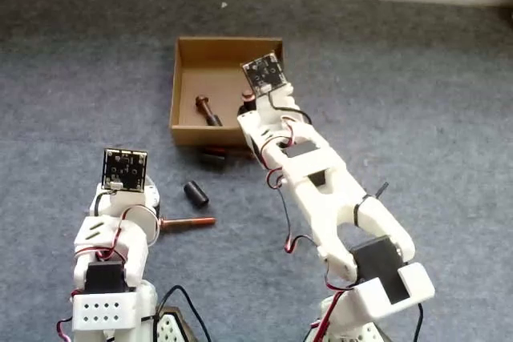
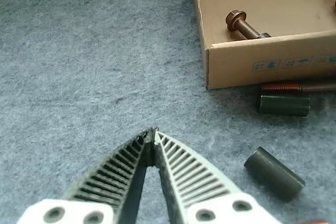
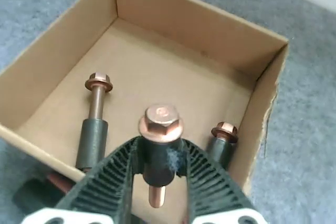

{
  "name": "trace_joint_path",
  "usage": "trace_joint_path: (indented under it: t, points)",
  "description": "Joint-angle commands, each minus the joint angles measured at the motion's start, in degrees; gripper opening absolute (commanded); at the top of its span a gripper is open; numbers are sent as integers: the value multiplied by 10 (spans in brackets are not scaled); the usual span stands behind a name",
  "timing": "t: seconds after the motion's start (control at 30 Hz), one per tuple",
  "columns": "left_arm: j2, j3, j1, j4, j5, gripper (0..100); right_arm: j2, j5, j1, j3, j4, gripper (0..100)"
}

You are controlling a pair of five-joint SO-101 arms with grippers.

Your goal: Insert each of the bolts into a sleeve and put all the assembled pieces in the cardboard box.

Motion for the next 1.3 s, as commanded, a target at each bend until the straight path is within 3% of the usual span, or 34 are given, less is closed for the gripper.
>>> trace_joint_path:
  t: [0.0,0.2,0.53,0.8,1.1,1.27]
  points:
    - [-5,-3,-6,-12,-9,7,-13,0,-2,-46,-14,68]
    - [-5,-4,-6,-12,-9,6,-20,0,-2,-49,30,128]
    - [-5,-7,-21,-12,-9,6,-215,0,-6,-70,263,128]
    - [-6,-9,-91,-45,-8,6,-260,4,-59,-68,390,128]
    - [-6,-10,-95,-45,-8,6,-258,63,-152,-67,492,130]
    - [-6,-10,-95,-44,-8,6,-255,64,-160,-66,499,132]
